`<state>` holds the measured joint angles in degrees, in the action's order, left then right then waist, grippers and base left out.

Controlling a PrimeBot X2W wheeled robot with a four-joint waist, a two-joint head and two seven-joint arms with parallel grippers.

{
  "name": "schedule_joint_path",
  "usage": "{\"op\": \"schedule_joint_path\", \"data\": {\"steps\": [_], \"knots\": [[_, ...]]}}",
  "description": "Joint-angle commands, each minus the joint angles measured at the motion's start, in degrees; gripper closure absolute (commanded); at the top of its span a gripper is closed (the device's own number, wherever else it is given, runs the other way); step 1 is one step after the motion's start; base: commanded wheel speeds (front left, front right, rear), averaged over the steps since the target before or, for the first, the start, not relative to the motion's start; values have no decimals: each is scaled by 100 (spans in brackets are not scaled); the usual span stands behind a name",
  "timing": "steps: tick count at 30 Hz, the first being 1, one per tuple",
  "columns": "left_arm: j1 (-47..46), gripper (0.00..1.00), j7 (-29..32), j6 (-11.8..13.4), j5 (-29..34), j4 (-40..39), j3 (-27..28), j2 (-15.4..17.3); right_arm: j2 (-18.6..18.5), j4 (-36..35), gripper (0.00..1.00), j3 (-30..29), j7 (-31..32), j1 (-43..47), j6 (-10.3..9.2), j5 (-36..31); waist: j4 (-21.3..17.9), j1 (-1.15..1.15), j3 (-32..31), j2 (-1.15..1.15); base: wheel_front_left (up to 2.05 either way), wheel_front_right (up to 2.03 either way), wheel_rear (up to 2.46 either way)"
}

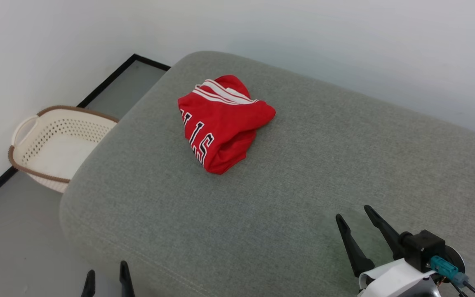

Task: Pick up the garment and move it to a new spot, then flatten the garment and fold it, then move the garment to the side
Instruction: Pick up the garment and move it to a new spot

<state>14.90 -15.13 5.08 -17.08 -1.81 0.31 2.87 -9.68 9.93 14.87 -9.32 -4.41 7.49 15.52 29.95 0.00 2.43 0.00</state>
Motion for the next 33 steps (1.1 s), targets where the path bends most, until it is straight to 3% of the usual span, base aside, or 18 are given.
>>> {"op": "schedule_joint_path", "data": {"steps": [1, 6, 9, 13, 17, 25, 33], "knots": [[83, 0, -3, 69, -51, -72, -6, 4, -50, 62, 0, 88, -25, -125, 0, 67, 80, 0, 95, 0, 0, 0, 0], [128, 0, -3, 172, -110, -163, -37, 4, -125, 216, 0, 218, -93, -265, 0, 162, 70, 0, 86, 0, 0, 0, 0], [29, 0, -2, 88, -119, -170, -60, 4, -134, 264, 0, 168, -147, -230, 0, 214, 42, 0, 56, 0, 0, 0, 0], [-416, 0, -3, -153, 76, -17, -116, 3, -71, 251, 0, 6, -222, -26, 0, 165, -26, 0, 44, 0, 0, 0, 0], [-1440, 0, -2, -626, 385, 348, -195, 102, -40, 79, 0, -237, -246, 155, 0, 9, -122, 0, 102, 0, 0, 0, 0], [-4182, 0, -2, -1039, 413, 1276, 292, 644, -145, -520, 0, -195, 12, -278, -1, -195, -1255, 0, 969, 0, 0, 0, 0], [-6213, 0, 264, -1222, 133, 3621, 407, 1617, 2, -545, 0, -216, -190, -579, -1, -185, -2227, 0, 1610, 0, 0, 0, 0]]}}
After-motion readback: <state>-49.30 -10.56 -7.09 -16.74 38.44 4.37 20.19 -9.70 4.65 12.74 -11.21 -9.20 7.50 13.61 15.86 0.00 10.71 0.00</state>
